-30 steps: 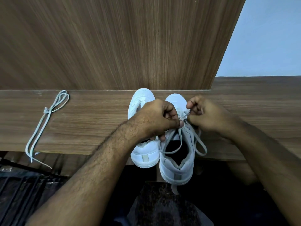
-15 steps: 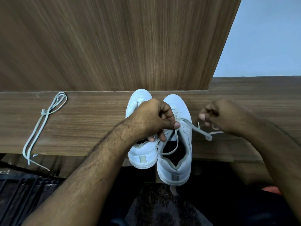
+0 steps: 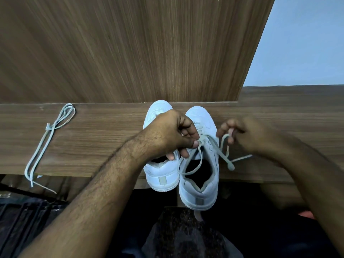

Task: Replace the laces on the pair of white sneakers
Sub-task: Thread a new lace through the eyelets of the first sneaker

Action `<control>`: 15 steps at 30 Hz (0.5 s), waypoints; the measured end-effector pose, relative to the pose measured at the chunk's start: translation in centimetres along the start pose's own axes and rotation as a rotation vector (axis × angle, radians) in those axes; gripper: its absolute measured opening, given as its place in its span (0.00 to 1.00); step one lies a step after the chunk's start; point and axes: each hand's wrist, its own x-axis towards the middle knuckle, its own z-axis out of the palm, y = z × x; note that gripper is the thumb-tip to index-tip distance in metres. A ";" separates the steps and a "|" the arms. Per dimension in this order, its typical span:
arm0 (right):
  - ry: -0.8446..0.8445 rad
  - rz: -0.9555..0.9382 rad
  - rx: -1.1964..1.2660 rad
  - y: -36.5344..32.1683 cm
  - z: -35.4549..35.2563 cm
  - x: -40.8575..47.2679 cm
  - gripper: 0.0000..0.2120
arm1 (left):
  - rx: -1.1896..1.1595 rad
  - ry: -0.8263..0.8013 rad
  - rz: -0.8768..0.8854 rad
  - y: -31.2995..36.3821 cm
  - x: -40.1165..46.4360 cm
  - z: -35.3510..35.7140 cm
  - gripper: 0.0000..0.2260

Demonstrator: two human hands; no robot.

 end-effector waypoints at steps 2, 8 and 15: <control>0.153 -0.050 0.209 -0.3 -0.7 -0.2 0.14 | 0.012 0.008 0.005 0.1 0.1 -0.1 0.04; 0.174 -0.270 0.140 -1.4 0.4 -0.1 0.07 | 0.023 0.001 -0.016 0.0 -0.2 -0.1 0.02; 0.231 -0.462 0.530 -3.2 1.5 0.2 0.12 | 0.103 0.034 -0.008 0.2 -0.2 0.1 0.03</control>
